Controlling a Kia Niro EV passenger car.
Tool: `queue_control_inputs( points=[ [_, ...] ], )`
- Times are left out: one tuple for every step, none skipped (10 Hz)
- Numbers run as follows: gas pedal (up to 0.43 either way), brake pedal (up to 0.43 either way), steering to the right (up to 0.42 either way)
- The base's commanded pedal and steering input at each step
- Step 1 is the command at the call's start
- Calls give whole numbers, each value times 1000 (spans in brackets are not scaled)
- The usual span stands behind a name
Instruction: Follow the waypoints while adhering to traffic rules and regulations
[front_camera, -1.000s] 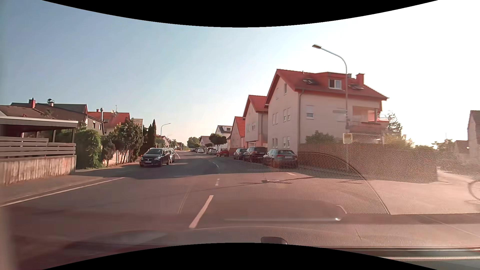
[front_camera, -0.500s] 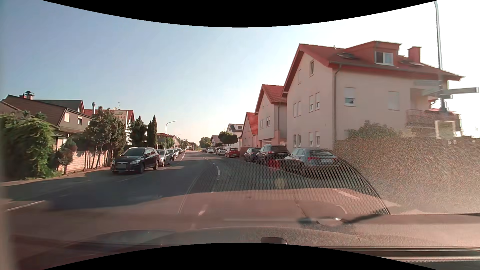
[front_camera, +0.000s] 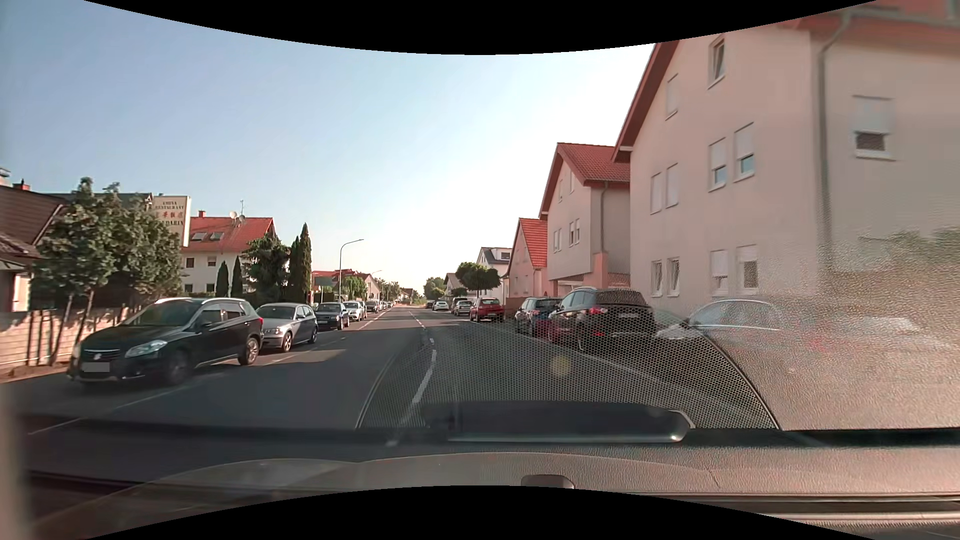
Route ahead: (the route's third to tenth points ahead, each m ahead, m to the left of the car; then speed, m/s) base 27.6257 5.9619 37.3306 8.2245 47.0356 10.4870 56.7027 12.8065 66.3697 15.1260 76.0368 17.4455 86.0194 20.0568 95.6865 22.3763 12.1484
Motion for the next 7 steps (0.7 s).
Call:
queue_control_inputs(
  points=[
    [59, 0, -52],
    [59, 0, -52],
    [59, 0, -51],
    [59, 0, -56],
    [59, 0, -56],
    [59, 0, -56],
    [59, 0, -56]
  ],
)
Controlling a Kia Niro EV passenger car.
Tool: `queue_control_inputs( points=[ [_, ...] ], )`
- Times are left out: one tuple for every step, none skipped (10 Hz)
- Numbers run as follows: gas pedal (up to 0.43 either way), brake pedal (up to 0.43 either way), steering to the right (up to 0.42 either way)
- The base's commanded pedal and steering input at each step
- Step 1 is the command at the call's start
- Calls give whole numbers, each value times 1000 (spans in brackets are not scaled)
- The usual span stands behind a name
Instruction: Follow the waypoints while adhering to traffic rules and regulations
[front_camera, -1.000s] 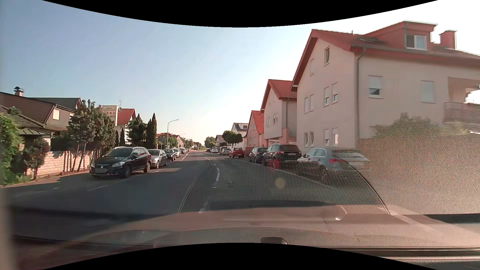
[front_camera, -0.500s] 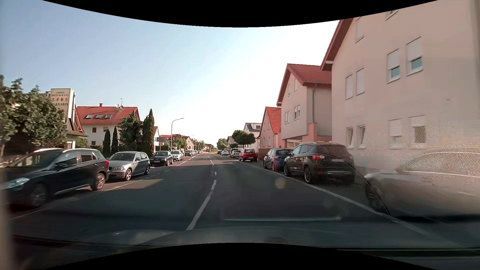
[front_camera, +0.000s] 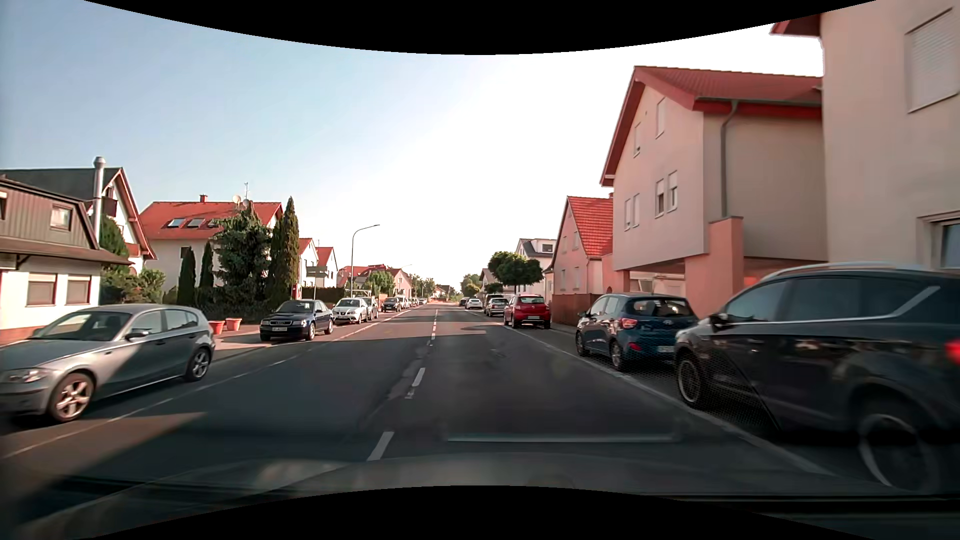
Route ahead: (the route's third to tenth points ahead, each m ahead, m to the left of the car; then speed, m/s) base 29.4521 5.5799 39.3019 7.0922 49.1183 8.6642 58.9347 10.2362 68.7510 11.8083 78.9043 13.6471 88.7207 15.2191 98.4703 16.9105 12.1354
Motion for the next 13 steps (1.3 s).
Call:
queue_control_inputs(
  points=[
    [59, 0, -55],
    [59, 0, -54],
    [59, 0, -53],
    [59, 0, -52],
    [59, 0, -50],
    [59, 0, -50],
    [59, 0, -48],
    [59, 0, -40],
    [59, 0, -29],
    [59, 0, -22],
    [59, 0, -18],
    [59, 0, -18],
    [59, 0, -16]
  ],
)
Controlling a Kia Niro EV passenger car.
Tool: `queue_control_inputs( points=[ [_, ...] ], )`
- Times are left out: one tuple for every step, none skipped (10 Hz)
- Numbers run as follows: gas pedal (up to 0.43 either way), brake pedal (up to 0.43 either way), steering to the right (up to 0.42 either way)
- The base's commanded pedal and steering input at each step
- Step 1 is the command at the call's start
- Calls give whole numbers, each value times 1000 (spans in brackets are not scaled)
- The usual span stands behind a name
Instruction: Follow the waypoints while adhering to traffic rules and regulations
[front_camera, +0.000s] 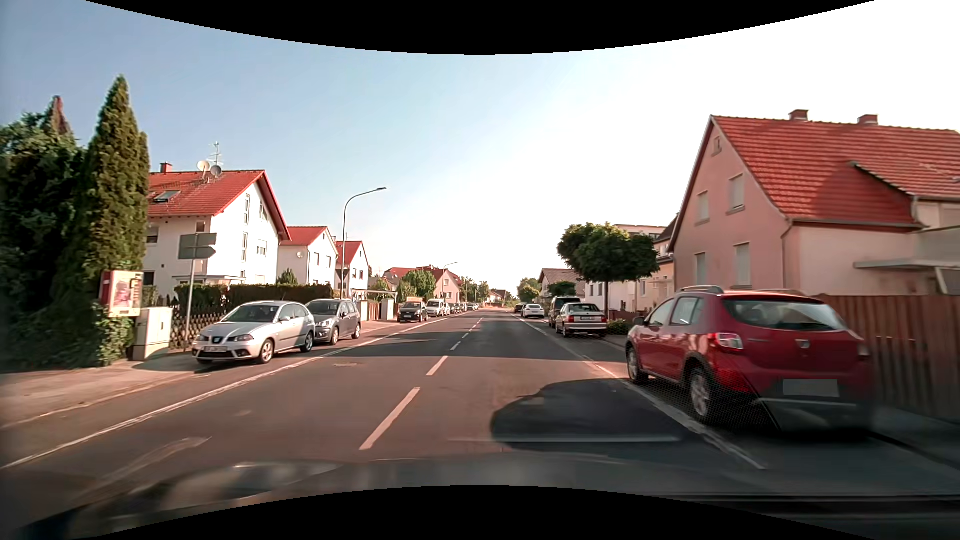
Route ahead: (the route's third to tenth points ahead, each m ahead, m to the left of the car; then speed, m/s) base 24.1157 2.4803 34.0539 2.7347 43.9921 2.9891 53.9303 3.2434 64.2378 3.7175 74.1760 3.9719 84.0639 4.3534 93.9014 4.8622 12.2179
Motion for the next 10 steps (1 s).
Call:
queue_control_inputs(
  points=[
    [59, 0, -16],
    [59, 0, -16],
    [59, 0, -15],
    [59, 0, -14],
    [59, 0, -14],
    [59, 0, -14],
    [59, 0, -14],
    [59, 0, -13],
    [59, 0, -9],
    [59, 0, -2]
  ],
)
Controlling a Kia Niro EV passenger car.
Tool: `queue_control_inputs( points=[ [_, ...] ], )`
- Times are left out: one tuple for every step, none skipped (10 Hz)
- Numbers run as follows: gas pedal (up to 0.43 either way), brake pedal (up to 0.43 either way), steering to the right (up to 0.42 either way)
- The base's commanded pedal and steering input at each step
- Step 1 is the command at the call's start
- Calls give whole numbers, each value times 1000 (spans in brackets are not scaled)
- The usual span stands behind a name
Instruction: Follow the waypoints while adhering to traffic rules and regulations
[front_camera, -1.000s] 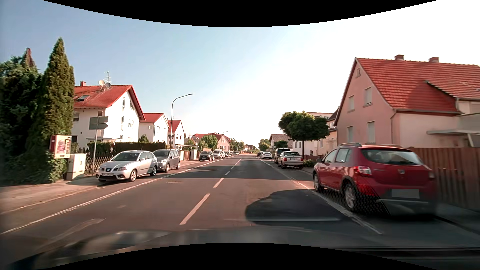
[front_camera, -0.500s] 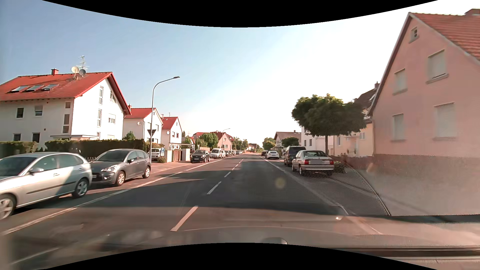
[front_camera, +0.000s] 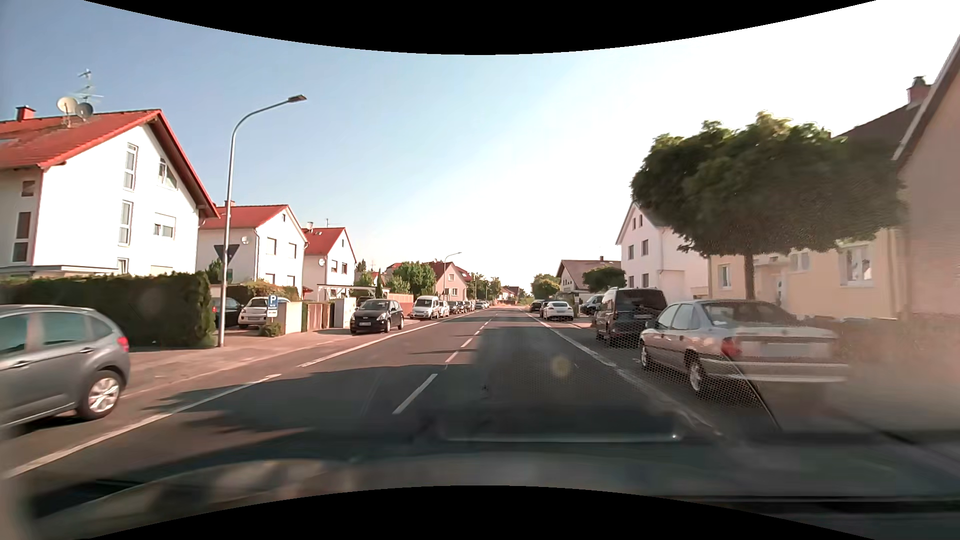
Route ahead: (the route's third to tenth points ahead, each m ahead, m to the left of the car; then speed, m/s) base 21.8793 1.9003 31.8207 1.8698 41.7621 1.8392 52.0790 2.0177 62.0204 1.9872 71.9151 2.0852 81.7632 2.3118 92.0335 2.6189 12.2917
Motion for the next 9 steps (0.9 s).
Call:
queue_control_inputs(
  points=[
    [59, 0, 2],
    [59, 0, 3],
    [59, 0, 2],
    [59, 0, 2],
    [59, 0, 2],
    [59, 0, 2],
    [59, 0, 2],
    [59, 0, 2],
    [59, 0, 2]
  ],
)
